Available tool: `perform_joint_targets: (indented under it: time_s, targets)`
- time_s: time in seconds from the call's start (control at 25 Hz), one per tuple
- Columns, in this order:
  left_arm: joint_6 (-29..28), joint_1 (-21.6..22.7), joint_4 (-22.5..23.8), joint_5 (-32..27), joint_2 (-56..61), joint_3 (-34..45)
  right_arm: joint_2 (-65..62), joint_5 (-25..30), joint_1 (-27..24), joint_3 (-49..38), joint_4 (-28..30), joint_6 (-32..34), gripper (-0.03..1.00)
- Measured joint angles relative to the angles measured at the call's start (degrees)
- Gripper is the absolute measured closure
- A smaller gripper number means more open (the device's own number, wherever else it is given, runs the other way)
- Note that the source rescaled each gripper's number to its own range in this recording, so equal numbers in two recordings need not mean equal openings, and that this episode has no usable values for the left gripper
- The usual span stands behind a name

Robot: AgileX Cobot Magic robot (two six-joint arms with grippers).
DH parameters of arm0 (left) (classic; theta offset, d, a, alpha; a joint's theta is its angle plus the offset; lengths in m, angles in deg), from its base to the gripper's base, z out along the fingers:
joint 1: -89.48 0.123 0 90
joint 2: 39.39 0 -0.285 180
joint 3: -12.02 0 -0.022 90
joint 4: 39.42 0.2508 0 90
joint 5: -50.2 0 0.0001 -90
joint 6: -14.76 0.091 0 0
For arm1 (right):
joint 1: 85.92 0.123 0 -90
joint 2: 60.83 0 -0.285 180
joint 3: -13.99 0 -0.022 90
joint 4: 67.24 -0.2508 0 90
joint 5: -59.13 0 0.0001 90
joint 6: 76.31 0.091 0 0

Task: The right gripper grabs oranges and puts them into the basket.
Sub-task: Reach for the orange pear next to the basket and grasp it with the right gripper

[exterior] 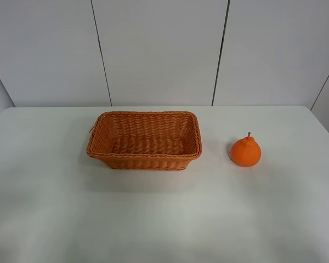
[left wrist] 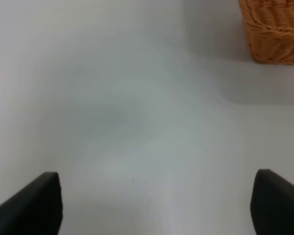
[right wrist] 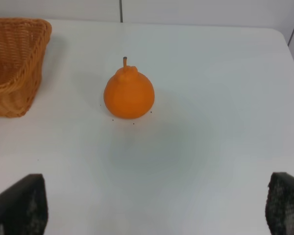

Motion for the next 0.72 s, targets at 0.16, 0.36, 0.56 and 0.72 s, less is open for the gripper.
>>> perform_joint_targets:
  time_s: [0.16,0.36,0.56,0.72]
  targets:
    - [0.0,0.0,0.0,0.0,0.0,0.0,0.0,0.0,0.0,0.0,0.0,0.0,-0.01]
    - [0.0,0.0,0.0,0.0,0.0,0.0,0.4,0.1,0.0,0.3,0.0,0.0,-0.01]
    - [0.0,0.0,0.0,0.0,0.0,0.0,13.3,0.0,0.0,6.4,0.0,0.0,-0.01]
    - [0.0,0.0,0.0,0.0,0.0,0.0,31.3,0.1,0.0,14.0,0.0,0.5,-0.01]
